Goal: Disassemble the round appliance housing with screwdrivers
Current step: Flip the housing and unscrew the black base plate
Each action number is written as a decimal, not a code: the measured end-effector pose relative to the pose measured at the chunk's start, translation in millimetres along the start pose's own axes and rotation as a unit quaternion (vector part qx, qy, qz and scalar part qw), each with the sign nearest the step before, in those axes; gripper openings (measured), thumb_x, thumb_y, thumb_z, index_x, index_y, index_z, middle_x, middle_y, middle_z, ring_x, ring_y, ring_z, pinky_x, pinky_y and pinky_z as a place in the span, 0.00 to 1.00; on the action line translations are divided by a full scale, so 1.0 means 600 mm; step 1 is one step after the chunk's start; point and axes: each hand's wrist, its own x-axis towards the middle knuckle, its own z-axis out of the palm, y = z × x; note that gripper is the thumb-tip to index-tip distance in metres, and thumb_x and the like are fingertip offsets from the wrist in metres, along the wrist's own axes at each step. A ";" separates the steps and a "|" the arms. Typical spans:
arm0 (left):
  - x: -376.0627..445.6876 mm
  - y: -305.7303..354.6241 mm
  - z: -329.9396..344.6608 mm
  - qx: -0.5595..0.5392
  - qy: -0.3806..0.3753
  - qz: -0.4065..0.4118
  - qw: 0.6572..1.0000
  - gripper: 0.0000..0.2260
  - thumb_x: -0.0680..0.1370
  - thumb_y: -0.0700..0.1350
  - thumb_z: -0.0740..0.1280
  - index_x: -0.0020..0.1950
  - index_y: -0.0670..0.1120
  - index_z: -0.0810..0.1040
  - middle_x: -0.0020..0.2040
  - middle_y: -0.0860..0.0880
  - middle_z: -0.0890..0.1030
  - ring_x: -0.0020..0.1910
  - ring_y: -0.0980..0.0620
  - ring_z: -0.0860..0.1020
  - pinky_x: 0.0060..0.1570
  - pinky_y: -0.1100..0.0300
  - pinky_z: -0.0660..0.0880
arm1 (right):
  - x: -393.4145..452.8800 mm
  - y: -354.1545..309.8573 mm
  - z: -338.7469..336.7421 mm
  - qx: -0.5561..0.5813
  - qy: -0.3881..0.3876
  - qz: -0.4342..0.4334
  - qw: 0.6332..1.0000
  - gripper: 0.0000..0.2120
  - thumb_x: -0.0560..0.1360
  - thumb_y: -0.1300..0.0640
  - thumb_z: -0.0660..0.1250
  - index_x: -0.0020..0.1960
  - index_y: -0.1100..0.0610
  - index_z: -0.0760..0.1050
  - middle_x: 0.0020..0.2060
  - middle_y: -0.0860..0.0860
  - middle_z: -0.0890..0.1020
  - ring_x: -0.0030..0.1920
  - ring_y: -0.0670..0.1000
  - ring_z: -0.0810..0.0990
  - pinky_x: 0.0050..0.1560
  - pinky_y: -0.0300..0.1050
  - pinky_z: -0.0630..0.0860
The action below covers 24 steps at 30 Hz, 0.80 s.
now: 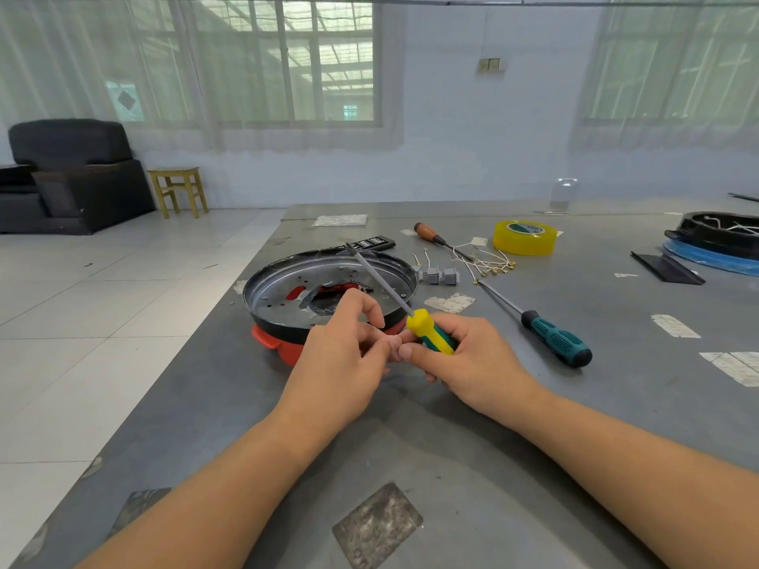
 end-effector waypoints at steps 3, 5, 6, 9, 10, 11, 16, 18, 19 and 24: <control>-0.001 0.005 0.003 -0.036 0.011 -0.006 0.999 0.12 0.82 0.41 0.71 0.53 0.54 0.70 0.41 0.62 0.87 0.41 0.62 0.85 0.40 0.68 0.80 | 0.002 0.000 0.002 -0.006 0.022 -0.001 1.000 0.02 0.77 0.56 0.75 0.47 0.50 0.84 0.30 0.42 0.80 0.29 0.43 0.77 0.31 0.33 0.73; -0.002 0.009 0.005 -0.010 0.017 0.015 1.000 0.11 0.82 0.43 0.71 0.55 0.55 0.71 0.42 0.60 0.87 0.43 0.61 0.85 0.42 0.69 0.79 | 0.005 -0.002 -0.001 0.024 0.047 0.016 0.999 0.03 0.77 0.59 0.74 0.46 0.52 0.84 0.30 0.48 0.81 0.27 0.46 0.75 0.28 0.35 0.71; -0.003 0.009 0.004 0.021 0.024 0.038 0.999 0.10 0.82 0.44 0.71 0.56 0.56 0.72 0.43 0.59 0.86 0.45 0.61 0.84 0.44 0.69 0.78 | 0.008 -0.004 -0.006 0.055 0.058 0.026 0.996 0.03 0.77 0.61 0.73 0.46 0.54 0.83 0.31 0.51 0.82 0.26 0.47 0.75 0.26 0.37 0.70; -0.002 0.004 -0.005 0.159 0.059 0.111 0.979 0.10 0.79 0.43 0.74 0.59 0.50 0.78 0.49 0.57 0.83 0.52 0.59 0.79 0.53 0.64 0.74 | 0.029 -0.015 -0.033 0.132 0.089 0.054 0.986 0.06 0.77 0.66 0.70 0.44 0.57 0.82 0.35 0.56 0.85 0.25 0.48 0.73 0.22 0.38 0.68; 0.000 -0.001 -0.009 0.216 0.068 0.127 0.966 0.11 0.78 0.44 0.75 0.59 0.49 0.80 0.52 0.55 0.83 0.55 0.56 0.78 0.58 0.61 0.72 | 0.041 -0.018 -0.048 0.149 0.104 0.062 0.981 0.06 0.76 0.66 0.70 0.44 0.57 0.81 0.35 0.57 0.85 0.24 0.48 0.72 0.21 0.38 0.67; 0.003 -0.006 -0.011 0.261 0.078 0.135 0.953 0.13 0.77 0.44 0.77 0.60 0.48 0.81 0.54 0.54 0.83 0.58 0.52 0.78 0.60 0.58 0.68 | 0.054 -0.020 -0.066 0.163 0.121 0.068 0.977 0.06 0.76 0.67 0.69 0.44 0.57 0.79 0.34 0.57 0.85 0.23 0.48 0.72 0.21 0.38 0.66; 0.017 -0.033 -0.011 0.344 0.099 0.116 0.927 0.15 0.77 0.54 0.76 0.61 0.51 0.82 0.60 0.53 0.83 0.64 0.48 0.79 0.62 0.52 0.65 | 0.126 0.007 -0.191 0.132 0.189 0.111 0.967 0.03 0.78 0.66 0.66 0.50 0.61 0.74 0.39 0.60 0.87 0.24 0.48 0.73 0.21 0.37 0.66; 0.023 -0.042 -0.009 0.362 0.099 0.094 0.922 0.16 0.76 0.58 0.71 0.59 0.51 0.84 0.59 0.54 0.84 0.63 0.48 0.80 0.61 0.50 0.65 | 0.150 0.041 -0.242 0.084 0.196 0.158 0.964 0.03 0.78 0.66 0.65 0.52 0.61 0.73 0.41 0.61 0.87 0.24 0.48 0.75 0.22 0.37 0.68; 0.027 -0.046 -0.008 0.366 0.101 0.087 0.921 0.15 0.75 0.58 0.70 0.57 0.52 0.84 0.58 0.54 0.85 0.62 0.47 0.80 0.61 0.50 0.65 | 0.158 0.062 -0.264 0.054 0.194 0.183 0.962 0.03 0.79 0.66 0.64 0.52 0.61 0.73 0.42 0.61 0.87 0.24 0.47 0.75 0.22 0.37 0.68; 0.036 -0.066 -0.001 0.374 0.123 0.089 0.915 0.14 0.77 0.60 0.66 0.50 0.54 0.87 0.53 0.57 0.86 0.59 0.47 0.80 0.58 0.48 0.65 | 0.184 0.178 -0.320 -0.115 0.163 0.283 0.938 0.05 0.78 0.63 0.72 0.53 0.59 0.80 0.41 0.57 0.86 0.31 0.50 0.78 0.32 0.43 0.75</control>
